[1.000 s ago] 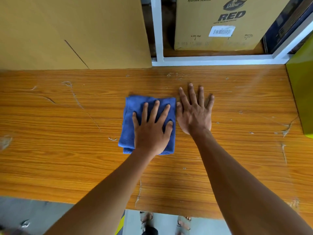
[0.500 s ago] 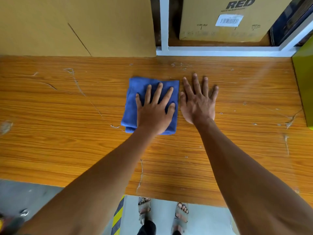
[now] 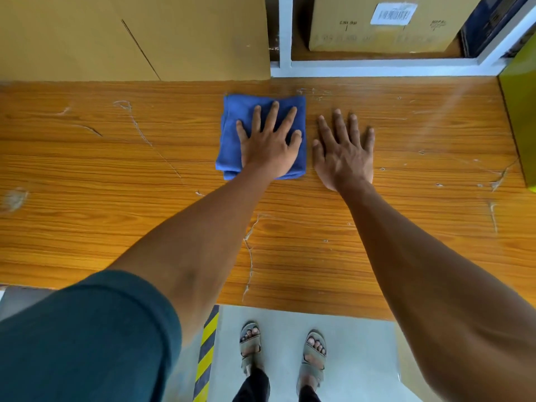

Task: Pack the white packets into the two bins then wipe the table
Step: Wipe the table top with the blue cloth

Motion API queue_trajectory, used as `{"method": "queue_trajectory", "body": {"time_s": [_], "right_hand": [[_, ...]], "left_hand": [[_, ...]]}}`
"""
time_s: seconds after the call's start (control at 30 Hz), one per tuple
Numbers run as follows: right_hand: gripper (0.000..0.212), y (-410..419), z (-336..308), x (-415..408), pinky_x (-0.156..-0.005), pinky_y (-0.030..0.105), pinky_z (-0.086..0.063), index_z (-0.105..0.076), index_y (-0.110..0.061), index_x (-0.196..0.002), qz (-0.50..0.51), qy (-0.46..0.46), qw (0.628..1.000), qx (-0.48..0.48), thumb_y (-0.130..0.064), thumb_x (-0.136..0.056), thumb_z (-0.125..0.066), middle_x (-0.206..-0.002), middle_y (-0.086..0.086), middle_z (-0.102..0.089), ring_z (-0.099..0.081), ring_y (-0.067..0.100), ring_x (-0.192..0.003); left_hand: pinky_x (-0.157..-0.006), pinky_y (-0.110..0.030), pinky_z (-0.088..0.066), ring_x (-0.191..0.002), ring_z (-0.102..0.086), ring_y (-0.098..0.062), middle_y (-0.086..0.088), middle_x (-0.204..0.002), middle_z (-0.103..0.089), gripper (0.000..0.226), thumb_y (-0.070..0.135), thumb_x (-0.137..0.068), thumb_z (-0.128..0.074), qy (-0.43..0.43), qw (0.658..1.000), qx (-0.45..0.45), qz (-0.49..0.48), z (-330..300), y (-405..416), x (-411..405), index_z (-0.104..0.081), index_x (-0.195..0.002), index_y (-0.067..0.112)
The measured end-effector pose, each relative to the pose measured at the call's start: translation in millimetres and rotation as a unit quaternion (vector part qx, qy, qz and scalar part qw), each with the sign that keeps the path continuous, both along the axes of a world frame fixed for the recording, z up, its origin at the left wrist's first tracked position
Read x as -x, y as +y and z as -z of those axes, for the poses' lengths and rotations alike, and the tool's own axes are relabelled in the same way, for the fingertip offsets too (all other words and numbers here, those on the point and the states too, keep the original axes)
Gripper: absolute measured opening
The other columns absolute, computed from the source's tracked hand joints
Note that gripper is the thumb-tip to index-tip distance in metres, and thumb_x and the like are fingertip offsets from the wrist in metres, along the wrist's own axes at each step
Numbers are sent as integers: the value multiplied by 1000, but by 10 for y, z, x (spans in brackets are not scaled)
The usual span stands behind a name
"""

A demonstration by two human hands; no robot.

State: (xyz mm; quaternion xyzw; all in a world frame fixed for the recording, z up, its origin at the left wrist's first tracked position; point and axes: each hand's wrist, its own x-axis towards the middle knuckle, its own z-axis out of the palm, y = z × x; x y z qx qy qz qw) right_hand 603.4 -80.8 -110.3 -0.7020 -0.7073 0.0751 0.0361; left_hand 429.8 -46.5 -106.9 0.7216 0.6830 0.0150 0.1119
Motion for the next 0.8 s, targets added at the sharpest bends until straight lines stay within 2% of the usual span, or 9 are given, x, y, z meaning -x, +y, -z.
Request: {"method": "queue_trajectory", "body": {"time_s": [0.13, 0.27, 0.4, 0.5, 0.63, 0.7, 0.8], "right_hand": [[64, -384, -53, 5, -129, 60, 3, 0, -35, -168, -8, 17, 1000, 12, -55, -108, -5, -177, -4, 8, 10, 24, -163], [63, -891, -68, 4, -129, 59, 3, 1, -34, -168, -12, 21, 1000, 19, -54, -109, -5, -177, -4, 9, 12, 23, -163], [62, -1032, -60, 34, -129, 60, 0, 0, -35, -169, -6, 14, 1000, 12, -53, -110, -8, -177, -4, 7, 9, 24, -163], [62, -984, -27, 56, -128, 61, 0, -1, -36, -168, 2, 14, 1000, 8, -53, -110, -9, -177, -5, 7, 9, 24, -163], [62, -971, -21, 44, -128, 61, 0, -1, -36, -168, -1, 15, 1000, 5, -53, -109, -9, -177, -5, 7, 10, 24, -163], [62, -971, -30, 36, -128, 62, -1, -2, -37, -168, -2, 11, 1000, 1, -53, -109, -8, -177, -4, 6, 10, 25, -163], [62, -992, -46, 35, -128, 62, -1, -1, -37, -168, -5, 7, 1000, 5, -54, -109, -7, -177, -4, 6, 10, 25, -163]], "left_hand": [[-124, -72, -5, -164, -3, -30, 9, -178, -6, 61, 61, -107, -20, 4, 999, -40, 22, 60, -1039, 104, -13, -166, 47], [-123, -72, -6, -164, 1, -28, 8, -178, -4, 62, 61, -107, -22, 15, 1000, -27, 4, 48, -1920, 176, -11, -167, 46], [-122, -74, -5, -164, 1, -28, 9, -178, -3, 62, 62, -106, -22, 21, 999, -26, 5, 26, -1751, 161, -10, -166, 49], [-123, -74, -3, -164, -1, -29, 9, -178, -6, 63, 65, -105, -21, 11, 999, -36, 1, 54, -1181, 105, -14, -166, 50], [-122, -74, 3, -163, 4, -30, 9, -178, 0, 64, 66, -103, -14, 5, 1000, -4, -24, -25, -441, 12, -8, -166, 50], [-122, -74, 1, -163, 3, -30, 8, -178, 0, 64, 66, -104, -13, 11, 1000, 0, -17, -19, -406, 10, -7, -166, 49], [-123, -73, -8, -163, -4, -31, 6, -178, -8, 63, 64, -106, -19, 17, 999, -36, 4, 34, -964, 86, -15, -166, 47]]}}
